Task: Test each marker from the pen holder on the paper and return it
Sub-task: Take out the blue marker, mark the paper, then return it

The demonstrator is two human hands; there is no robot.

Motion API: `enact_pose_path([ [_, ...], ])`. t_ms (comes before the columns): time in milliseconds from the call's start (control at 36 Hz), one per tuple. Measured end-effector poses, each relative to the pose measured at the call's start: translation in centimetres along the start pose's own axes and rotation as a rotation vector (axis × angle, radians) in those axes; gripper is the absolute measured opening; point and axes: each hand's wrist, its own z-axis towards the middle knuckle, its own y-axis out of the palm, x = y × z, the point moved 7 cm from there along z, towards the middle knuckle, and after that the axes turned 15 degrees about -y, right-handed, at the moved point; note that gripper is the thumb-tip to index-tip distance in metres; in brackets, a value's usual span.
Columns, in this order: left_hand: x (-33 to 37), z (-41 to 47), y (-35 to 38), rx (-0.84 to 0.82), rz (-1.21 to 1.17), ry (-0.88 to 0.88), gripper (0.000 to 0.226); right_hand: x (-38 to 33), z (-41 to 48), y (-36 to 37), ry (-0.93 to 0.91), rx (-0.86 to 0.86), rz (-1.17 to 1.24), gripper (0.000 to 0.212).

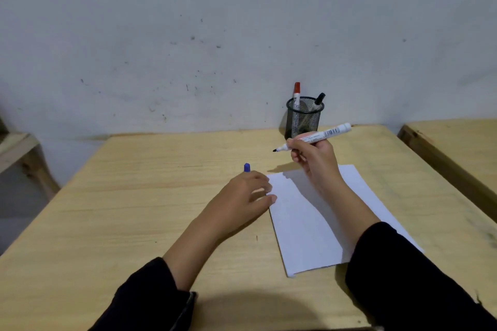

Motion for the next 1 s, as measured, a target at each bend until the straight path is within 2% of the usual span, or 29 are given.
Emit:
enact_pose_path([
  [139, -0.1, 1.8, -2.7, 0.168, -0.049, -0.089, 0.031, -1.6, -0.2, -0.4, -0.026, -0.008, 0.038, 0.017],
  [278, -1.2, 4.0, -2.5, 0.06, -0.002, -0.244, 0.046, -2.9, -0.6, -0.9, -0.038, 0.001, 0.064, 0.02],
  [333, -1.3, 4.4, -2.2, 0.053, 0.034, -0.26, 0.042, -3.4, -0.7, -1.1, -0.046, 0.002, 0.069, 0.02],
  [472, -1.1, 5.1, -1.8, 0.06, 0.08, -0.262, 0.018, -4.6, -1.2, -1.9, -0.065, -0.006, 0.081, 0.02],
  [528, -0.9, 4.7, -2.0, 0.098, -0.044, -0.283, 0.017, -5.1, -1.4, -2.2, -0.073, -0.004, 0.082, 0.021],
  [639, 0.2, 3.6, -3.0, 0.159, -0.53, -0.317, 0.014, -5.5, -1.6, -2.5, -0.076, 0.004, 0.088, 0.022],
  [750, 1.8, 3.4, -3.1, 0.064, -0.762, -0.231, 0.007, -5.6, -1.7, -2.3, -0.074, 0.012, 0.087, 0.021],
  [917, 3.2, 3.1, -3.0, 0.025, -1.126, -0.249, 0.006, -6.1, -1.7, -1.7, -0.09, 0.011, 0.114, 0.021],
  [1000, 3.5, 3.1, -2.8, 0.015, -1.183, -0.265, 0.008, -6.4, -1.7, -1.5, -0.096, 0.013, 0.131, 0.021],
])
